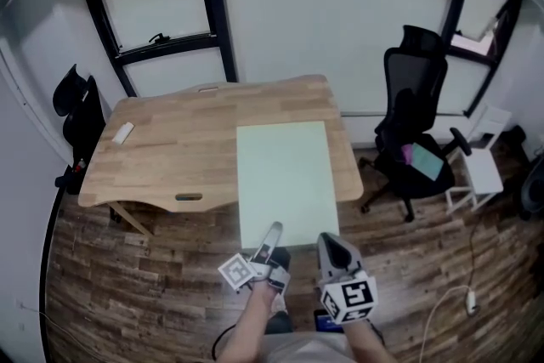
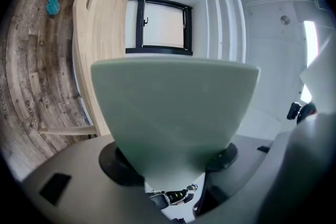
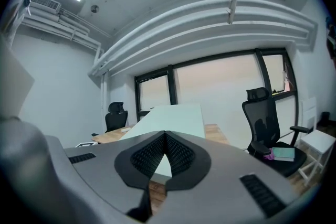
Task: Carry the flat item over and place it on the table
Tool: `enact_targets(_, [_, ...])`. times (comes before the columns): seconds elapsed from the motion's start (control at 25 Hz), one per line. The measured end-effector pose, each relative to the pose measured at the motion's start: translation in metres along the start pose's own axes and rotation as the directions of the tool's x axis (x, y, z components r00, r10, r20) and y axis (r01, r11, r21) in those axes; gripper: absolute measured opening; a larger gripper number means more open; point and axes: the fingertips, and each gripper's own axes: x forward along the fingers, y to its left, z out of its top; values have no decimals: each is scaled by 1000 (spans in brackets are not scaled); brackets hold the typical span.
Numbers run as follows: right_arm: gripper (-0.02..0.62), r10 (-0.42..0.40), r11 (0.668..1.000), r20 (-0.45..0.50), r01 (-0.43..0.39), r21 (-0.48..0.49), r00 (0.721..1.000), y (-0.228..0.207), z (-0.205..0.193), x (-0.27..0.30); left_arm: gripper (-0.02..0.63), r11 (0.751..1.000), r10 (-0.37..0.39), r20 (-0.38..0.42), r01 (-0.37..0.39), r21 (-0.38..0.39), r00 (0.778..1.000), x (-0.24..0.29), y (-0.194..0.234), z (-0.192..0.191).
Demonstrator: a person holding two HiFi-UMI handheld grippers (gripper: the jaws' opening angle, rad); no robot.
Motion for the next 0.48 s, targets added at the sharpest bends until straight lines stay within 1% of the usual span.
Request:
enact_targets(0.24, [-5, -9, 1000, -23, 9, 4, 1000, -2, 6, 60, 281, 1000, 9, -38, -8, 25, 999, 31, 24, 41])
enact_targets(0.32, [-4, -10, 1000, -29, 10, 5, 1000, 0, 6, 77, 281, 1000, 22, -45, -22, 18, 999, 38, 32, 53])
enact_targets(0.48, [-5, -19, 1000, -50, 19, 3, 999, 1, 2, 103, 281, 1000, 23, -50, -23, -11, 998, 50, 43, 73])
